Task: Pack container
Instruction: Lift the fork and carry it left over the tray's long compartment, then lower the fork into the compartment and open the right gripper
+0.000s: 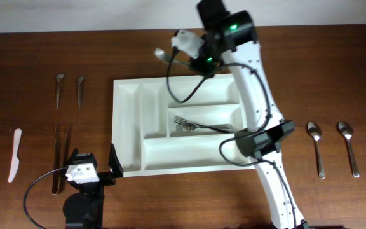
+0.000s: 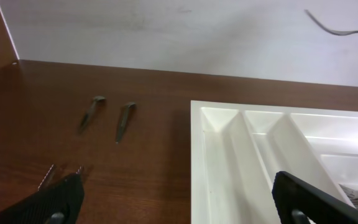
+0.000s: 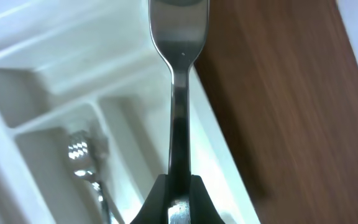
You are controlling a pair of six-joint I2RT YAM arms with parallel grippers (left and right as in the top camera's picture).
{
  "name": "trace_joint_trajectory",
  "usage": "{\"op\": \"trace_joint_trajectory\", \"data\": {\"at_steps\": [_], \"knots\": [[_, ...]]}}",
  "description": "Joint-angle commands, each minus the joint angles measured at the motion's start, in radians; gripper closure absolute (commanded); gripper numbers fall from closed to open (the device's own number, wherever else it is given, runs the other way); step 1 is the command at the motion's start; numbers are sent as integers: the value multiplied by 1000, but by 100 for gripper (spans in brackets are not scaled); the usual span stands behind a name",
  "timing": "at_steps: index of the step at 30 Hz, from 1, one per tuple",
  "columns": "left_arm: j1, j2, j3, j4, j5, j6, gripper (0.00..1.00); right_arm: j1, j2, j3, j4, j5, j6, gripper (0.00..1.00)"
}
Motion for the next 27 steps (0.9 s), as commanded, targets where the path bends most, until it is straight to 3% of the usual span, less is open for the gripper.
{"op": "trace_joint_trajectory", "data": {"at_steps": [1,5,15,27], "knots": [[-4,-2,-5,3,11,-2,1,48,-53,-12,-6,23,-8,96],[-4,-2,-5,3,11,-2,1,86,-71,-85,-7,39,18,96],[-4,-2,-5,3,11,-2,1,109,-193,-537,-7,43,-41,96],[-4,-2,-5,3,11,-2,1,8,-241,-711,-7,51,-24,96]]}}
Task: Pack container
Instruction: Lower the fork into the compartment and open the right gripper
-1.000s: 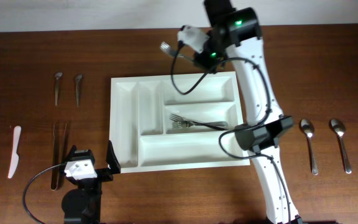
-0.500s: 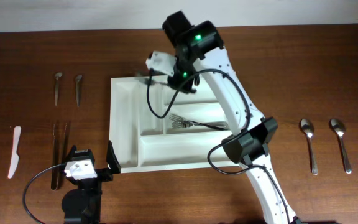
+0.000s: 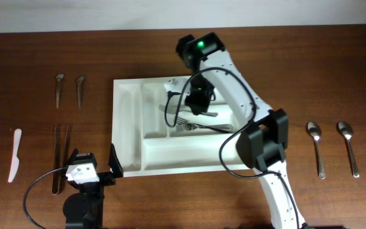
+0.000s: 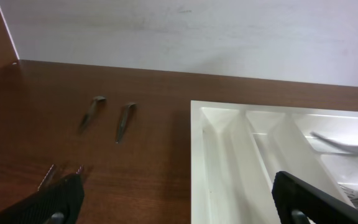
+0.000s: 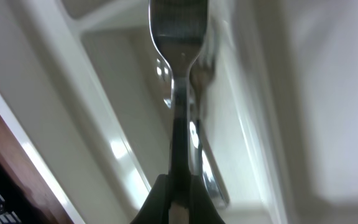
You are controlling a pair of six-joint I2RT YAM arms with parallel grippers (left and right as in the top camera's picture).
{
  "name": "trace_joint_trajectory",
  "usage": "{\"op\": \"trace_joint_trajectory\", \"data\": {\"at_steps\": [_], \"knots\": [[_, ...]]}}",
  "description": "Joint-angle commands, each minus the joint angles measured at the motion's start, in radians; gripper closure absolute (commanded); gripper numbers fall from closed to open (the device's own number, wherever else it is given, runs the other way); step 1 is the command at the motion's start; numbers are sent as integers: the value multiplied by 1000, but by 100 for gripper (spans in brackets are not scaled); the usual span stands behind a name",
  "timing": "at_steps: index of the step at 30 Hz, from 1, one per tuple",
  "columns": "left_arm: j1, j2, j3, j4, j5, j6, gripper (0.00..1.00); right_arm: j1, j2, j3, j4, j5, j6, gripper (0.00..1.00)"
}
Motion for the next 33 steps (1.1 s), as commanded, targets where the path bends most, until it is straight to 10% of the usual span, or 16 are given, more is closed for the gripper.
{"op": "trace_joint_trajectory", "data": {"at_steps": [1,33], "knots": [[-4,-2,-5,3,11,-2,1,-52,-50,-23,-5,6,0,96],[-4,-2,-5,3,11,-2,1,-111,-52,-193,-5,-55,-121,79]]}}
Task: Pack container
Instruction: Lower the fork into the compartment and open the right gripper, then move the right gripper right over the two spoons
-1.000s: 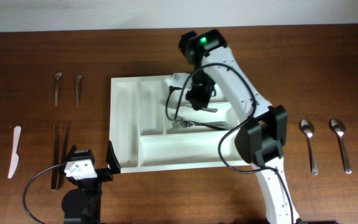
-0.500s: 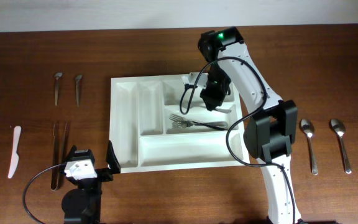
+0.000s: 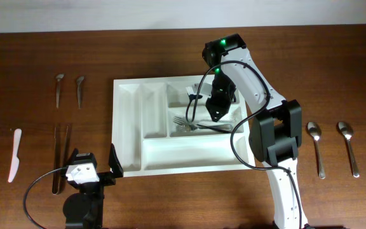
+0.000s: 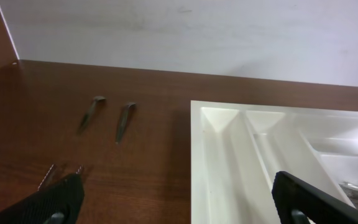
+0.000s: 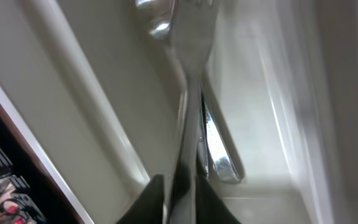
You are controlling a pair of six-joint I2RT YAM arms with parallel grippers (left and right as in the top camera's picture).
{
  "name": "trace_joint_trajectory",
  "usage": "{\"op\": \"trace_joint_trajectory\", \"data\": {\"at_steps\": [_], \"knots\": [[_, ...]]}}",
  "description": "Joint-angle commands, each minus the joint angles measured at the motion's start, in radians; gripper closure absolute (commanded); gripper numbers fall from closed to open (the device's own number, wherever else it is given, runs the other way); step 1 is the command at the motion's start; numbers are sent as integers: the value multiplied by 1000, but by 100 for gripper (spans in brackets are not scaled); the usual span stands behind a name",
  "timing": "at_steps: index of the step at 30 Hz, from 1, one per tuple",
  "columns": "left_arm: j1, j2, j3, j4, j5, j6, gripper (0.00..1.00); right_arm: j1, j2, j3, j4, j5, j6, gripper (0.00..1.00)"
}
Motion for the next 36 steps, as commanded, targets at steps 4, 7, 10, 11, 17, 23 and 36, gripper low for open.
{"op": "trace_joint_trajectory", "data": {"at_steps": [4,7,10,11,17,23,36], "knots": [[-4,-2,-5,3,11,-2,1,6,-42,-7,-5,-23,-16,74],[-4,-2,-5,3,11,-2,1,5,-42,-7,-5,-12,-16,71],[-4,-2,-5,3,11,-2,1,5,-42,6,-5,19,-11,59],[-4,-2,-5,3,11,-2,1,5,-43,18,-5,30,4,43],[-4,-2,-5,3,11,-2,1,-5,-43,161,-4,114,150,1],[-4,-2,-5,3,11,-2,1,-58,-52,451,-4,115,335,1],[-4,-2,-5,3,11,-2,1,-269,-328,633,-4,119,544,1]]}}
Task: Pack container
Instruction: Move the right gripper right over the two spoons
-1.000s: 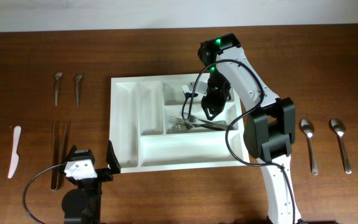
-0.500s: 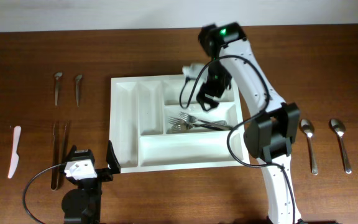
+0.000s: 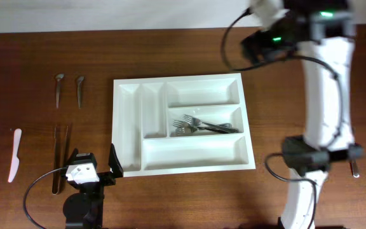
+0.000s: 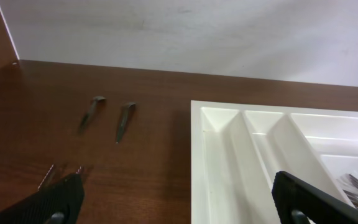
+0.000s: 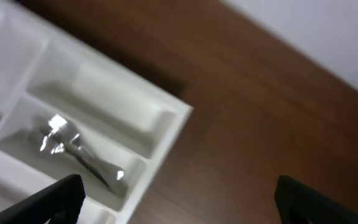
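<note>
The white cutlery tray point(image 3: 127, 127) lies mid-table. Forks point(image 3: 205, 126) rest together in its middle right compartment, also seen in the right wrist view as forks point(image 5: 73, 149). My right gripper point(image 3: 248, 46) hangs high beyond the tray's far right corner, open with nothing between its fingers point(image 5: 48, 199). The left gripper point(image 3: 100, 170) sits at the tray's near left corner, open and empty. Its fingers point(image 4: 58, 200) straddle the tray's left rim point(image 4: 197, 162).
Two small spoons point(image 3: 68, 89) lie left of the tray, seen too as spoons point(image 4: 109, 117) from the left wrist. Long tongs point(image 3: 60, 159) and a white knife point(image 3: 14, 154) lie further left. The right arm point(image 3: 326, 95) covers the table at the right.
The right gripper was shut on a fork, low in the middle right compartment. Now that fork lies there with the others, and the gripper is open and raised past the tray's far right corner.
The right gripper held a fork above the tray's far edge, then over the tray's middle, then down in the fork compartment. Now the fork lies in that compartment and the gripper is open and away. The left arm has not moved throughout.
</note>
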You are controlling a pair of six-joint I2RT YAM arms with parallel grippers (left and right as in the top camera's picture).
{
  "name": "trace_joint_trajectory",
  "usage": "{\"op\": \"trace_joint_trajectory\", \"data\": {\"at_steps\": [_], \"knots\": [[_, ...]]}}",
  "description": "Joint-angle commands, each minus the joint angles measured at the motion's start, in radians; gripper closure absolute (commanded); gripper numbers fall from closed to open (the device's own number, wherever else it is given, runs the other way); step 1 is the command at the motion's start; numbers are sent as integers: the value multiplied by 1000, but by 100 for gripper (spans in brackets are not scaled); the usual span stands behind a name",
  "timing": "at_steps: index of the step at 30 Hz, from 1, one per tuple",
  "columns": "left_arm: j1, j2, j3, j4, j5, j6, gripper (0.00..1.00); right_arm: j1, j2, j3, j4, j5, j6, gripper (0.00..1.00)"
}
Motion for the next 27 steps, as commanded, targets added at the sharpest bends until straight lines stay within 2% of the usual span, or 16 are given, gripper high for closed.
{"op": "trace_joint_trajectory", "data": {"at_steps": [1,5,8,13,15,20,27], "knots": [[-4,-2,-5,3,11,-3,1,-47,-109,20,-6,9,61,1],[-4,-2,-5,3,11,-3,1,-106,-204,-5,-6,30,113,1],[-4,-2,-5,3,11,-2,1,-138,-282,-94,-6,132,130,1],[-4,-2,-5,3,11,-2,1,-206,-450,-401,-6,165,125,1],[-4,-2,-5,3,11,-2,1,-241,-529,-577,-6,161,125,1],[-4,-2,-5,3,11,-2,1,-324,-620,-875,6,162,109,1],[-4,-2,-5,3,11,-2,1,-414,-600,-1078,68,165,88,1]]}}
